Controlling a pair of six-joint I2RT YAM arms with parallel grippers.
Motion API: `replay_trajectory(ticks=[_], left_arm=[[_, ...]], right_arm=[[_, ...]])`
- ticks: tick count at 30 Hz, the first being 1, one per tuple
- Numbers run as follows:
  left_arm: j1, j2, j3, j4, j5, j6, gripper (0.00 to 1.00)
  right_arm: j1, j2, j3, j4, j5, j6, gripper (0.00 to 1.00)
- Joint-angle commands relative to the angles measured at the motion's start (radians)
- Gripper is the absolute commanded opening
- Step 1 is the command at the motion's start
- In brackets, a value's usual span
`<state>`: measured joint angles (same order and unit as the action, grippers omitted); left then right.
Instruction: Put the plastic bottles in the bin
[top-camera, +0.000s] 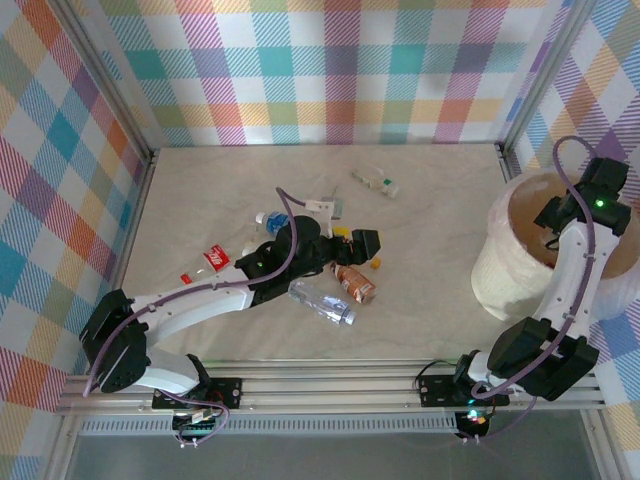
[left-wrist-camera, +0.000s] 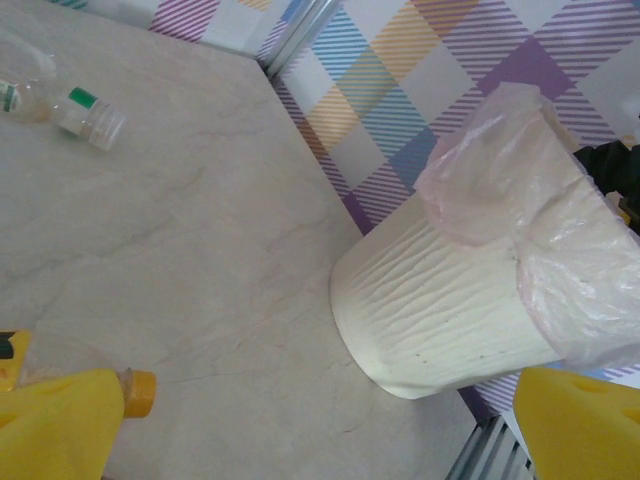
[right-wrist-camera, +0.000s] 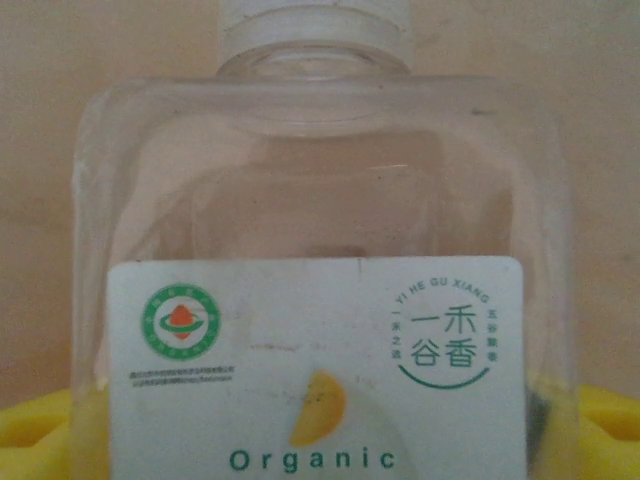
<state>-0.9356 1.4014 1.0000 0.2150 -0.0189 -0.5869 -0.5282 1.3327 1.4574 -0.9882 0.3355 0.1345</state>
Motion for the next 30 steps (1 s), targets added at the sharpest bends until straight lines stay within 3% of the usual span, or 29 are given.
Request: replay_trajectory(ticks=[1, 9, 17, 30], left_arm=[[-0.014, -0.036, -0.025, 0.007, -0.029, 0.003, 1.0], [-0.014, -0.03, -0.036, 0.001, -0.041, -0.004, 1.0], [-0.014, -0.012, -0.04, 0.021, -0.049, -0.026, 1.0], [-0.014, -0.01, -0.044, -0.044, -0.141, -0.083, 1.0]], right_arm=[[-0.008, -0.017, -0.019, 0.059, 0.069, 0.027, 0.89], [-0.007, -0.074, -0.051, 0.105, 0.042, 0.027, 0.99], [-0.006, -0.118, -0.048, 0.123, -0.027, 0.05, 1.0], [0.009, -0.186, -0.052, 0.154, -0.377, 0.085, 1.0]])
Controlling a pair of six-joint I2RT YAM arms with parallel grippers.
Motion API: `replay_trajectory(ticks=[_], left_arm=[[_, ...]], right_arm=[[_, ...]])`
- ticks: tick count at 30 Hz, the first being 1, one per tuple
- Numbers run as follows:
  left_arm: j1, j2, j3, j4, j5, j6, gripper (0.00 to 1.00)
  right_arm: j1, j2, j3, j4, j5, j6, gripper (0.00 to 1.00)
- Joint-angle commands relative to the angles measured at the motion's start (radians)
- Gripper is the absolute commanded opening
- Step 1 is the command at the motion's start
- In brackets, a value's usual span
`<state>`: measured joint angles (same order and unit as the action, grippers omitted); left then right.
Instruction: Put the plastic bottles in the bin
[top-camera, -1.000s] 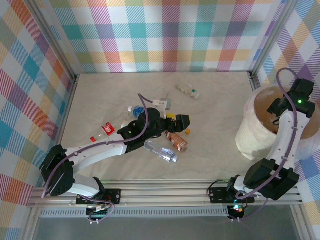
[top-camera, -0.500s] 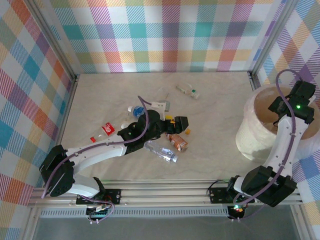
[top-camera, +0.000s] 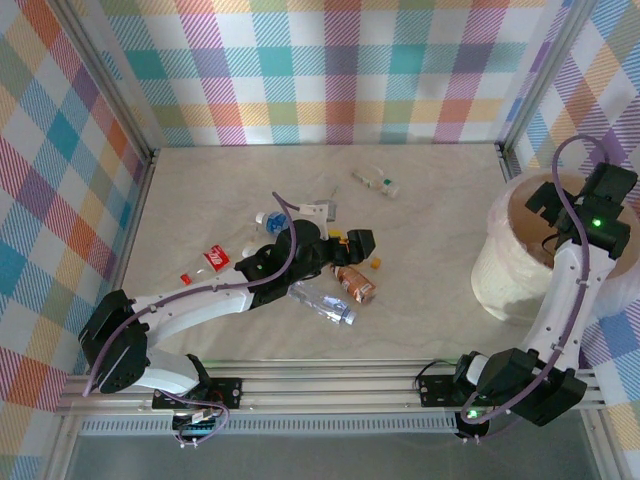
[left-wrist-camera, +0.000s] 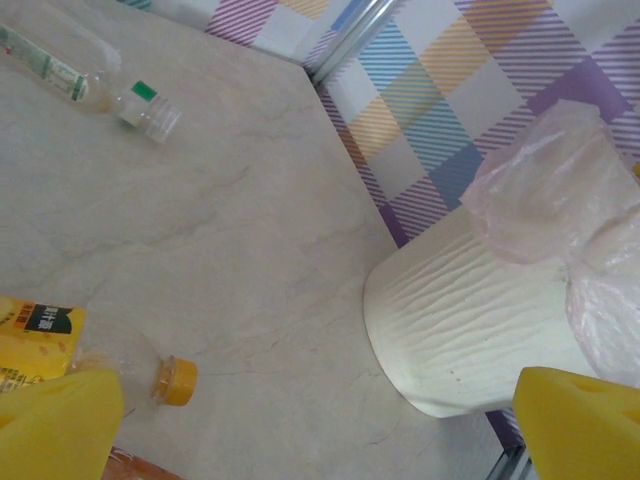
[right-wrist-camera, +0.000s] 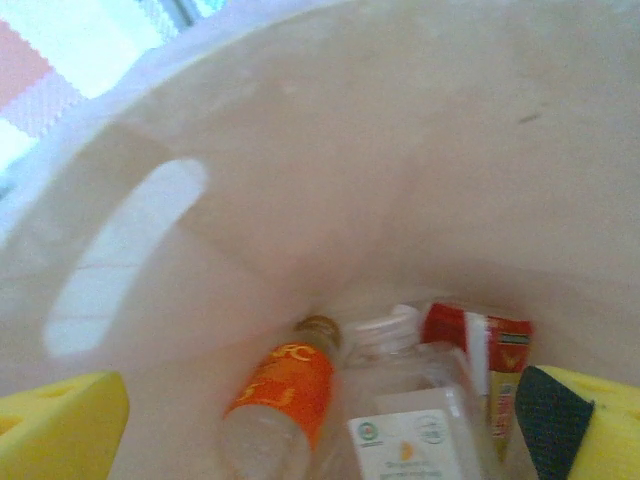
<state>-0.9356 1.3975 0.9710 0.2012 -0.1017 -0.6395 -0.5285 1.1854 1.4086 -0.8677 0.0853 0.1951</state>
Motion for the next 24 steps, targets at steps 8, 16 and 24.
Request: replay_trajectory(ticks=[8, 16, 24], left_arm=[[-0.012, -0.003, -0.011, -0.156, -0.186, -0.12, 1.0], [-0.007, -0.026, -0.002, -0.321, -0.31, -0.214, 1.0], [0.027, -0.064, -0.015, -0.562, -0.453, -0.355, 1.0]], right_arm=[[0.123, -0.1, 0.007, 0.073, -0.222, 0.05, 1.0], [0.359, -0.093, 0.045, 0.077, -0.213, 0.069, 1.0], [0.637, -0.091, -0.02, 0.219, -0.26, 0.106, 1.0]])
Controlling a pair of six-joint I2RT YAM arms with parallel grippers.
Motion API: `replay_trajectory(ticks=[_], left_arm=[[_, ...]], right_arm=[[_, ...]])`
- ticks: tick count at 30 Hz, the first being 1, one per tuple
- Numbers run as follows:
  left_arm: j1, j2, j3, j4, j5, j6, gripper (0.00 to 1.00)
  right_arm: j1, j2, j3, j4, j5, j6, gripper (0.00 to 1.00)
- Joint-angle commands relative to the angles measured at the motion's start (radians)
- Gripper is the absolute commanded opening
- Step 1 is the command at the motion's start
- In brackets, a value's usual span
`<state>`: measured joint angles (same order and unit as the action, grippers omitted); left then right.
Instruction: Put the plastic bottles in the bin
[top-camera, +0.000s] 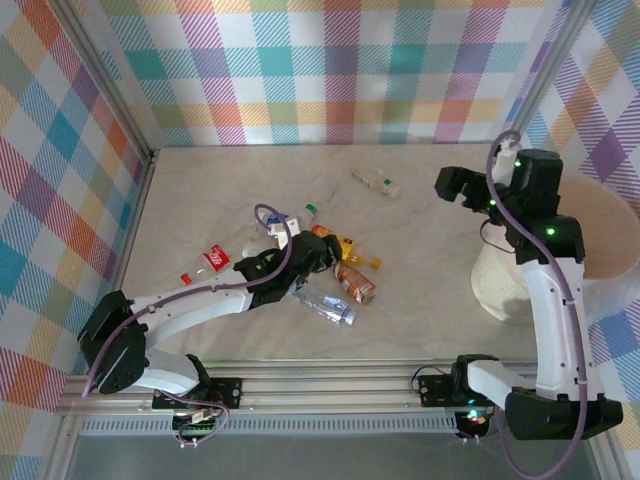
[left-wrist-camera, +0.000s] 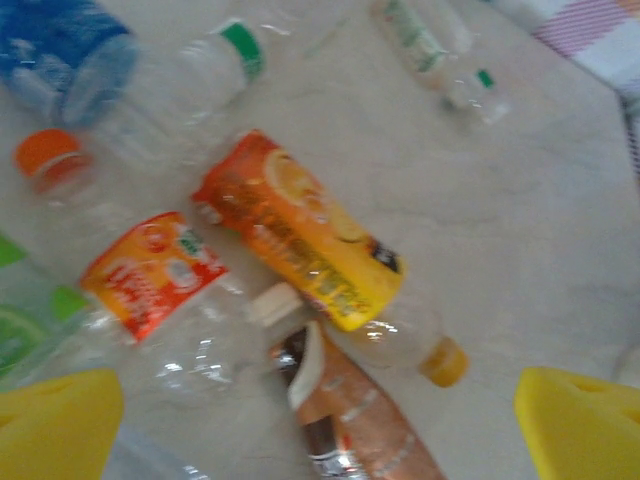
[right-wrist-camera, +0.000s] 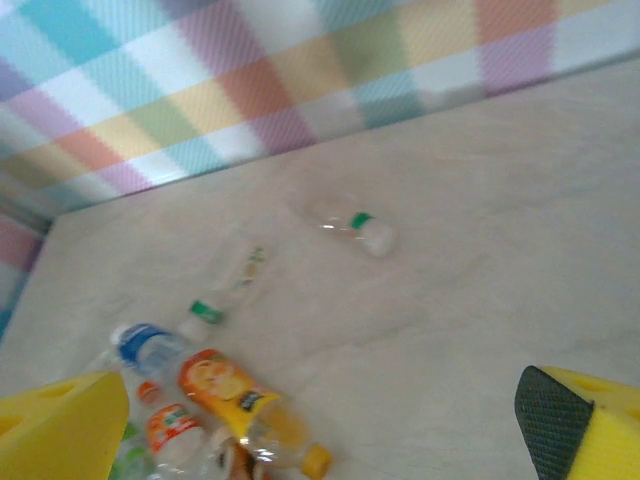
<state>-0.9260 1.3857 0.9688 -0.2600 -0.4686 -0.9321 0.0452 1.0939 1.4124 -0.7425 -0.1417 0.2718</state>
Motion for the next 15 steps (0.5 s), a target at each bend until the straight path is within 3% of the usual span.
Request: replay_trajectory(ticks=[1, 9, 15], left_arm=[[0.027, -0.061, -0.022, -0.106, -0.088, -0.067, 1.0], [0.139, -0.103, -0.079, -0.121, -0.086, -0.077, 1.0], [0.261, -0.087, -0.113, -0.115, -0.063, -0.142, 1.0]], right_arm=[[0.091, 0.0, -0.035, 0.112, -0.036, 0.031, 1.0], [0.271, 0.048, -0.124, 0.29, -0.082, 0.117, 1.0], [0.347, 0.118, -0.114, 0.296, -0.039, 0.121, 1.0]])
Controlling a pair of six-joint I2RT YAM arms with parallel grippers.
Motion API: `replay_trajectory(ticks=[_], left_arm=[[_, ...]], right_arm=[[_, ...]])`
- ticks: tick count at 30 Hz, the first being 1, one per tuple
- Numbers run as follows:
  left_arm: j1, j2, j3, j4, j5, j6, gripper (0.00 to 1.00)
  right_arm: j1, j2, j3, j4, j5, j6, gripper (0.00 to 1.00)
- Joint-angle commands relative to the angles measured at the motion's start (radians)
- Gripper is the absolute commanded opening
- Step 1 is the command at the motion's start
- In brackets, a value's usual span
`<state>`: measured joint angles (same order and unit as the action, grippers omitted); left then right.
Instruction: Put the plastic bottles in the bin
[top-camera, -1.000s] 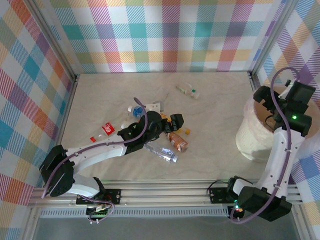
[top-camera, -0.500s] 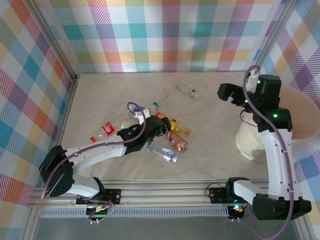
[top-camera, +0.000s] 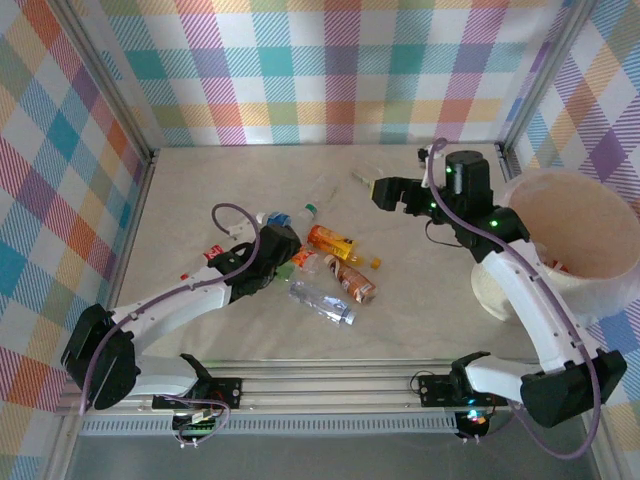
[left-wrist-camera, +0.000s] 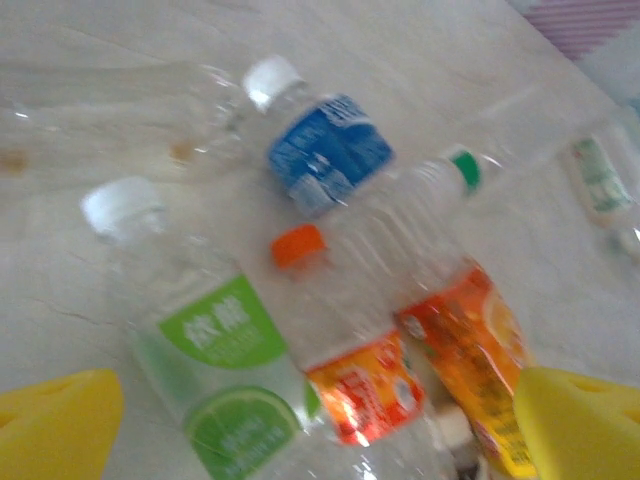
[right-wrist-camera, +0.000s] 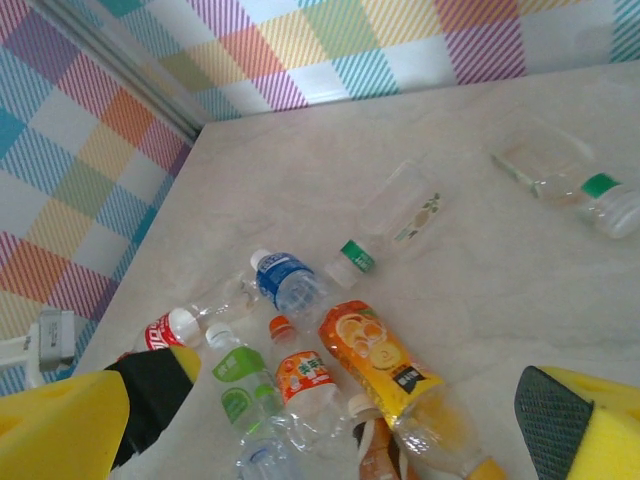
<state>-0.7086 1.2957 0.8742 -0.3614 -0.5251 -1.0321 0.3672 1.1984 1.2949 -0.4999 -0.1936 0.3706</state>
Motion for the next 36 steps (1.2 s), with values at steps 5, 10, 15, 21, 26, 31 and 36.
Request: replay_trajectory(ticks=[5, 10, 15, 21, 26, 31, 36], left_arm=[[0.123, 0.089, 0.047, -0.097, 0.059, -0.105, 1.0], [0.174, 0.193, 0.112, -0.171, 0.112, -0.198, 1.0], [0.192, 0.266, 0.141, -0.176, 0.137, -0.275, 1.0], [0.21, 0.334, 0.154, -0.158, 0.188, -0.317, 1.0], [0.211, 0.36, 0.138, -0.135, 0.161, -0.352, 0.94], [0.221, 0.399, 0.104, -0.054, 0.199, -0.373, 0.84], [0.221, 0.397, 0.086, -0.009, 0.188, -0.37, 0.75]], right_arm=[[0.054, 0.01, -0.004, 0.051, 0.034, 0.036, 1.0], [0.061, -0.021, -0.027, 0.038, 0.054, 0.036, 1.0], [0.063, -0.054, -0.041, -0.006, 0.1, 0.026, 1.0], [0.062, -0.085, -0.066, -0.023, 0.118, 0.025, 1.0], [0.062, -0.091, -0.069, -0.035, 0.129, 0.023, 1.0], [0.062, -0.089, -0.068, -0.036, 0.128, 0.024, 1.0], [0.062, -0.094, -0.068, -0.038, 0.127, 0.026, 1.0]])
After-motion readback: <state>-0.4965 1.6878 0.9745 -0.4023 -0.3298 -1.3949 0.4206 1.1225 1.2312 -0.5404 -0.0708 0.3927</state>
